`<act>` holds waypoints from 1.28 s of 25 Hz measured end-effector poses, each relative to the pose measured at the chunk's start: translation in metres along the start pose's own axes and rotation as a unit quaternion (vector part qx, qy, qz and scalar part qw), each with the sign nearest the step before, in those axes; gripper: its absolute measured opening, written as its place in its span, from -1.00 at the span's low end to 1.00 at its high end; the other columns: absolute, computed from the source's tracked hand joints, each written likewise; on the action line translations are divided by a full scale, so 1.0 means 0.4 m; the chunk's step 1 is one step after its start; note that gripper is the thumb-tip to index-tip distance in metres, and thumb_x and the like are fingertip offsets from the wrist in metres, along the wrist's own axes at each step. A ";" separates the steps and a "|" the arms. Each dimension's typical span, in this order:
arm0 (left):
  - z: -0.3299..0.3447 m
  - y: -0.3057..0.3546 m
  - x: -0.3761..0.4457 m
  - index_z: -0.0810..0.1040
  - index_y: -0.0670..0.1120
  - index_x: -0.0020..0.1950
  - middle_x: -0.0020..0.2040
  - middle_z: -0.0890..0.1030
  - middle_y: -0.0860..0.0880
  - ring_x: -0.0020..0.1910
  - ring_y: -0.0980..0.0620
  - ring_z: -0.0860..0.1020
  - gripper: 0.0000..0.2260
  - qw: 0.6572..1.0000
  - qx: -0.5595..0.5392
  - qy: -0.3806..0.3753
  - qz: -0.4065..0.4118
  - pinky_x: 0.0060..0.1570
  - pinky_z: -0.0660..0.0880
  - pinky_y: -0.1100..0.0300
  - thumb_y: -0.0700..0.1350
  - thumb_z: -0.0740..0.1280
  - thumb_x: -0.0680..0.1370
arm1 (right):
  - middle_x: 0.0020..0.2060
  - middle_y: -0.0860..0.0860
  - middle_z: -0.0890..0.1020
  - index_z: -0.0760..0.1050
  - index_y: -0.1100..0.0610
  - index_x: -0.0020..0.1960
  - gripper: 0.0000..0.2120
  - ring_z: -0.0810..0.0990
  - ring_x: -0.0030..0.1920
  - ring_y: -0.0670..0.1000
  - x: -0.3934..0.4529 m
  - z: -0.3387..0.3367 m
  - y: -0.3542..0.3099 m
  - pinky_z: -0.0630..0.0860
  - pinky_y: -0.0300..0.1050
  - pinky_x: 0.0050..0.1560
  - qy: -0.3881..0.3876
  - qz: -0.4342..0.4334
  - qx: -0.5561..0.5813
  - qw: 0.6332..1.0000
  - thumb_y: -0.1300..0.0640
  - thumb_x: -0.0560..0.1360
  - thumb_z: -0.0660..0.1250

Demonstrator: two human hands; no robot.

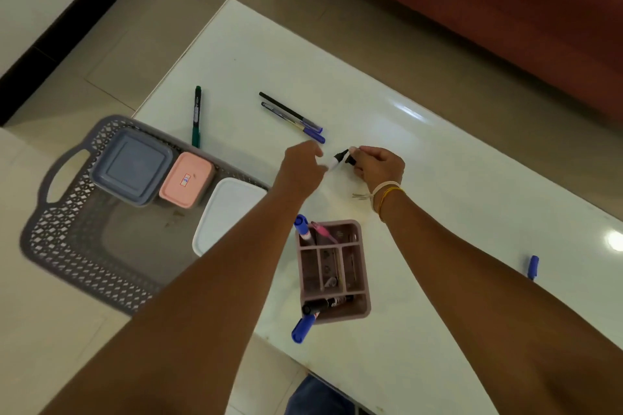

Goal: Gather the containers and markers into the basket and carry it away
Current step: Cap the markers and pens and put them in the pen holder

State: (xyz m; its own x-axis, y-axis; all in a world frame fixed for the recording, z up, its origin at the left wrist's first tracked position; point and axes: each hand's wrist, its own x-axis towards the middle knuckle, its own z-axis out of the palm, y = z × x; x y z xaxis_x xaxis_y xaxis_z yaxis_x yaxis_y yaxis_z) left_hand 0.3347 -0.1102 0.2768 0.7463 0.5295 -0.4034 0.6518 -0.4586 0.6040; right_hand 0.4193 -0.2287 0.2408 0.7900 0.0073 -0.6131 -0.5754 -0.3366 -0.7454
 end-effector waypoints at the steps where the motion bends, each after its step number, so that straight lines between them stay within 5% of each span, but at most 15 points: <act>1: 0.015 -0.015 0.007 0.53 -0.22 0.15 0.12 0.59 -0.15 0.14 -0.09 0.54 -0.69 0.999 0.040 -0.031 -0.017 0.09 0.41 0.21 -0.13 0.45 0.47 | -0.15 0.09 0.72 0.66 0.16 -0.10 -0.82 0.70 -0.11 0.07 0.004 0.004 -0.004 0.66 -0.07 0.02 0.012 0.013 0.029 0.999 0.11 0.36 0.56; 4: 0.026 -0.031 0.012 0.55 -0.22 0.09 0.07 0.60 -0.14 0.09 -0.09 0.57 -0.70 0.993 0.099 -0.049 -0.032 -0.07 0.38 0.23 -0.07 0.45 0.46 | -0.12 0.16 0.71 0.57 0.16 -0.18 -0.84 0.70 -0.15 0.08 0.006 0.007 -0.021 0.67 -0.05 -0.01 0.026 0.054 0.112 0.992 0.14 0.38 0.55; 7: -0.009 -0.004 0.004 0.59 -0.23 0.04 0.02 0.63 -0.15 0.03 -0.09 0.61 -0.75 0.998 0.035 -0.040 -0.029 0.05 0.44 0.27 -0.12 0.46 0.46 | -0.13 0.13 0.69 0.57 0.17 -0.05 -0.82 0.69 -0.17 0.05 -0.012 0.009 -0.043 0.68 -0.04 -0.07 0.030 0.100 0.199 0.974 0.14 0.43 0.51; 12: -0.089 0.022 -0.052 0.60 -0.21 0.07 -0.03 0.63 -0.16 -0.10 -0.12 0.66 -0.75 0.999 -0.007 -0.048 -0.009 0.07 0.59 -0.01 -0.12 0.47 0.46 | -0.15 0.13 0.69 0.60 0.22 0.02 -0.82 0.69 -0.20 0.03 -0.061 0.014 -0.102 0.66 -0.06 -0.26 0.005 0.121 0.275 0.954 0.13 0.49 0.45; 18: -0.136 0.022 -0.118 0.61 -0.16 0.09 0.01 0.65 -0.11 -0.10 -0.07 0.66 -0.75 0.999 0.014 -0.037 -0.010 0.06 0.59 0.06 -0.09 0.46 0.47 | -0.17 0.14 0.70 0.61 0.17 -0.14 -0.92 0.72 -0.14 0.14 -0.132 0.007 -0.130 0.69 0.04 -0.19 -0.081 0.059 0.202 0.974 0.18 0.46 0.48; 25: -0.172 0.037 -0.192 0.64 -0.19 0.12 -0.01 0.69 -0.15 -0.11 -0.10 0.66 -0.78 0.999 -0.036 0.028 -0.029 0.02 0.60 0.03 -0.12 0.38 0.53 | -0.18 0.09 0.69 0.63 0.20 0.04 -0.85 0.72 -0.14 0.12 -0.216 0.009 -0.147 0.68 -0.07 -0.21 -0.141 -0.070 0.103 0.982 0.17 0.50 0.43; 32: -0.211 0.103 -0.305 0.64 -0.25 0.11 -0.14 0.65 -0.17 -0.39 0.08 0.41 -0.80 0.953 -0.279 0.071 -0.097 -0.40 0.36 0.26 -0.19 0.30 0.59 | -0.19 0.19 0.69 0.47 0.11 0.23 -0.59 0.73 -0.18 0.18 -0.334 0.007 -0.163 0.68 -0.04 -0.21 -0.214 -0.156 0.088 0.960 0.22 0.43 0.50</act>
State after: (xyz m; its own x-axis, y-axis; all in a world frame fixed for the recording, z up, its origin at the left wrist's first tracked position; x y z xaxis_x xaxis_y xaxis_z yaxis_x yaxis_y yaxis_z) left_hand 0.2591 -0.1333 0.4088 0.5674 0.6747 -0.4720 0.5729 0.0883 0.8148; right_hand 0.3508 -0.2053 0.3705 0.7915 0.4815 -0.3764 -0.3815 -0.0919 -0.9198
